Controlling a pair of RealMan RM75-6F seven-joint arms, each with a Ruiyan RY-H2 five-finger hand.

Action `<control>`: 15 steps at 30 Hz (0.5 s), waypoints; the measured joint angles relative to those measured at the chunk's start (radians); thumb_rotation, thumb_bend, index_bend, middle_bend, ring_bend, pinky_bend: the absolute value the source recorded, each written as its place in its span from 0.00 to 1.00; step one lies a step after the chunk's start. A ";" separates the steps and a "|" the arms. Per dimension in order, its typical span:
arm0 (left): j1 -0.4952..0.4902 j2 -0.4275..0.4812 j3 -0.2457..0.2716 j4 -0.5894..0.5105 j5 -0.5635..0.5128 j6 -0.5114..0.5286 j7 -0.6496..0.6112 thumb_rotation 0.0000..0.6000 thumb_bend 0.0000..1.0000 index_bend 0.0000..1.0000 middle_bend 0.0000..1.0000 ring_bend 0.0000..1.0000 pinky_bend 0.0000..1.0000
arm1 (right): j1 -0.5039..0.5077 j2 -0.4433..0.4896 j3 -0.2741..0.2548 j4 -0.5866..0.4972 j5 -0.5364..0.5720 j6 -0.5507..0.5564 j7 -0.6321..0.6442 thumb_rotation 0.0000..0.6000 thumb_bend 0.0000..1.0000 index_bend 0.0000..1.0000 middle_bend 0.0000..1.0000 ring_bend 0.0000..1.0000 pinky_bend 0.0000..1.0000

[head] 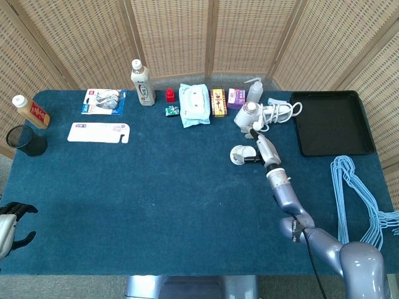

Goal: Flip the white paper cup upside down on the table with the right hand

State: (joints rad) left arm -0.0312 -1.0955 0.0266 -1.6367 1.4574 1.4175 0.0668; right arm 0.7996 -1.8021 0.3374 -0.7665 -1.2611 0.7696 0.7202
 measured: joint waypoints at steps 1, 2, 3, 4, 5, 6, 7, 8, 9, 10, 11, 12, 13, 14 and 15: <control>0.000 0.000 0.000 -0.001 0.001 0.000 0.000 0.94 0.23 0.37 0.38 0.25 0.28 | -0.004 0.007 -0.003 -0.010 -0.003 0.006 -0.003 0.82 0.27 0.13 0.18 0.22 0.07; 0.000 0.000 0.000 -0.001 0.002 0.001 0.000 0.95 0.23 0.37 0.38 0.25 0.28 | -0.010 0.018 -0.006 -0.026 -0.007 0.015 -0.008 0.82 0.27 0.13 0.18 0.22 0.07; 0.000 0.001 0.000 -0.001 0.004 0.001 -0.001 0.95 0.23 0.37 0.38 0.25 0.28 | -0.015 0.027 -0.009 -0.040 -0.010 0.022 -0.013 0.82 0.27 0.13 0.18 0.22 0.07; 0.000 0.001 0.000 -0.001 0.005 0.002 -0.002 0.95 0.23 0.37 0.38 0.25 0.28 | -0.020 0.037 -0.011 -0.056 -0.013 0.029 -0.017 0.82 0.27 0.13 0.18 0.22 0.07; -0.001 0.000 0.000 -0.001 0.006 0.002 -0.002 0.96 0.23 0.37 0.38 0.25 0.28 | -0.026 0.049 -0.013 -0.074 -0.016 0.037 -0.022 0.82 0.27 0.13 0.18 0.22 0.07; -0.001 0.000 0.000 -0.001 0.006 0.002 -0.003 0.95 0.23 0.37 0.38 0.25 0.28 | -0.034 0.064 -0.016 -0.101 -0.019 0.049 -0.030 0.82 0.27 0.13 0.18 0.22 0.07; -0.002 0.000 0.000 -0.001 0.007 0.002 -0.003 0.95 0.23 0.37 0.38 0.25 0.28 | -0.040 0.077 -0.017 -0.123 -0.020 0.057 -0.037 0.82 0.27 0.13 0.18 0.22 0.07; -0.002 -0.001 0.000 -0.001 0.007 0.002 -0.003 0.95 0.23 0.37 0.38 0.25 0.28 | -0.047 0.091 -0.019 -0.146 -0.022 0.066 -0.045 0.82 0.27 0.14 0.18 0.22 0.07; -0.002 -0.001 -0.001 -0.001 0.008 0.002 -0.004 0.95 0.23 0.37 0.38 0.25 0.28 | -0.057 0.110 -0.020 -0.178 -0.023 0.079 -0.058 0.83 0.27 0.15 0.19 0.22 0.08; -0.002 -0.001 -0.001 -0.001 0.010 0.004 -0.004 0.95 0.23 0.37 0.38 0.25 0.28 | -0.065 0.127 -0.020 -0.206 -0.023 0.089 -0.069 0.82 0.27 0.16 0.20 0.22 0.08; -0.002 -0.001 -0.001 -0.001 0.010 0.006 -0.005 0.95 0.23 0.37 0.38 0.25 0.28 | -0.075 0.145 -0.021 -0.237 -0.023 0.102 -0.082 0.82 0.27 0.17 0.21 0.22 0.09; -0.002 -0.001 -0.002 -0.001 0.011 0.008 -0.005 0.95 0.23 0.37 0.38 0.25 0.28 | -0.089 0.169 -0.022 -0.283 -0.020 0.118 -0.103 0.82 0.27 0.20 0.22 0.23 0.09; -0.001 -0.001 -0.002 -0.001 0.011 0.009 -0.004 0.95 0.23 0.37 0.38 0.25 0.28 | -0.100 0.187 -0.022 -0.321 -0.017 0.131 -0.123 0.83 0.27 0.22 0.23 0.23 0.10; -0.001 -0.001 -0.002 -0.001 0.011 0.009 -0.004 0.95 0.23 0.37 0.38 0.25 0.28 | -0.111 0.205 -0.022 -0.359 -0.012 0.145 -0.146 0.83 0.27 0.24 0.24 0.24 0.10; -0.001 -0.002 -0.001 -0.001 0.012 0.009 -0.004 0.95 0.23 0.37 0.38 0.25 0.28 | -0.128 0.229 -0.022 -0.412 -0.004 0.165 -0.183 0.83 0.27 0.27 0.25 0.25 0.11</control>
State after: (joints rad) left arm -0.0318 -1.0975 0.0254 -1.6377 1.4690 1.4265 0.0631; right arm 0.6719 -1.5732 0.3149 -1.1780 -1.2649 0.9351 0.5377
